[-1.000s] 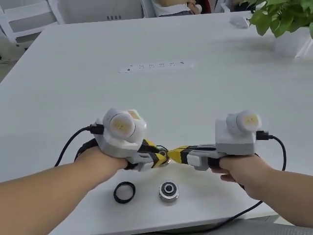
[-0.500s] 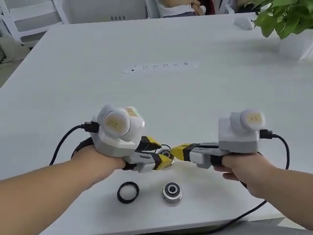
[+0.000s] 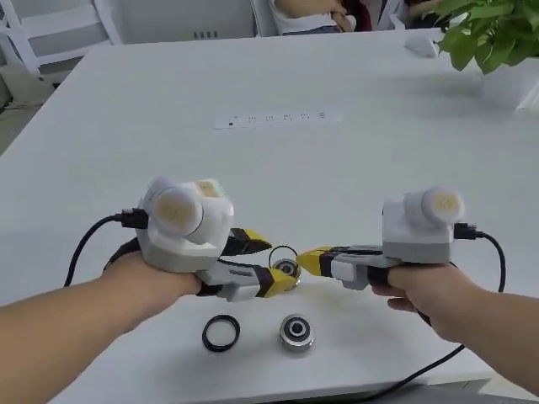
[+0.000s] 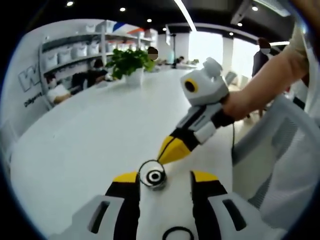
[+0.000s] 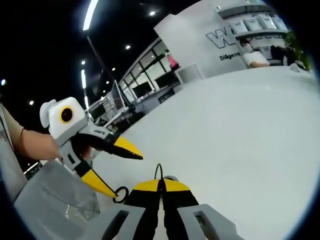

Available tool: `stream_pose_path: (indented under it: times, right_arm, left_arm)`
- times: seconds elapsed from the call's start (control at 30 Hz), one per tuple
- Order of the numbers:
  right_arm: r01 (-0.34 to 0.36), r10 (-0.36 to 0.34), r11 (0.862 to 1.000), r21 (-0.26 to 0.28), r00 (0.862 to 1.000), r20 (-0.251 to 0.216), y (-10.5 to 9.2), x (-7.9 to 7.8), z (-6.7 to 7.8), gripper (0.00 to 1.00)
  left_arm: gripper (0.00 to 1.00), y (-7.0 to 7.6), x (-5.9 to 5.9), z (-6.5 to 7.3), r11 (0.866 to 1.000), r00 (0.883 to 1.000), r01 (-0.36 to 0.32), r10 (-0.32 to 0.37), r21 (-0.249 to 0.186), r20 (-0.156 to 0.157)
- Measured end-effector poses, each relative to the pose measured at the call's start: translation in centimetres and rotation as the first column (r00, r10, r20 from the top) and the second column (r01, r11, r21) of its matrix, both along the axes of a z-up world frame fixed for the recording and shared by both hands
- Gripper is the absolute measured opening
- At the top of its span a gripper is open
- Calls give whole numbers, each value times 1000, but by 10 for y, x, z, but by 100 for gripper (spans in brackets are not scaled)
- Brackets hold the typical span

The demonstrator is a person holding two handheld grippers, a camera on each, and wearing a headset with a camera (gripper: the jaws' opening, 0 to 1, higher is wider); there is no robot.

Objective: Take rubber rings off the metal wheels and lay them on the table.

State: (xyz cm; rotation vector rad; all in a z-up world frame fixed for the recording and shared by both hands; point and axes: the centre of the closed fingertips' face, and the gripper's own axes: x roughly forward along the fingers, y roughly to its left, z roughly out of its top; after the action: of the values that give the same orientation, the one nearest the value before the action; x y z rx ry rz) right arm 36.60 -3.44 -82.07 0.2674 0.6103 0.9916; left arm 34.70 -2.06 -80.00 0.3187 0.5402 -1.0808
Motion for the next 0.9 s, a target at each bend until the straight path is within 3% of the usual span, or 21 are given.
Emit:
stream_pose_path:
  times: [0.43,0.9]
  right_arm:
    - [-14,14,1000,18,1000,-4,3,-8,10,0]
    - [-42,43,999,35,999,-12,13,-22,19,0]
  left_arm:
    - [52,16,-16,10,1000,1000,-26,25,-14,-17]
    - [61,50,-35,18,997,997,-69,68,-41,-30]
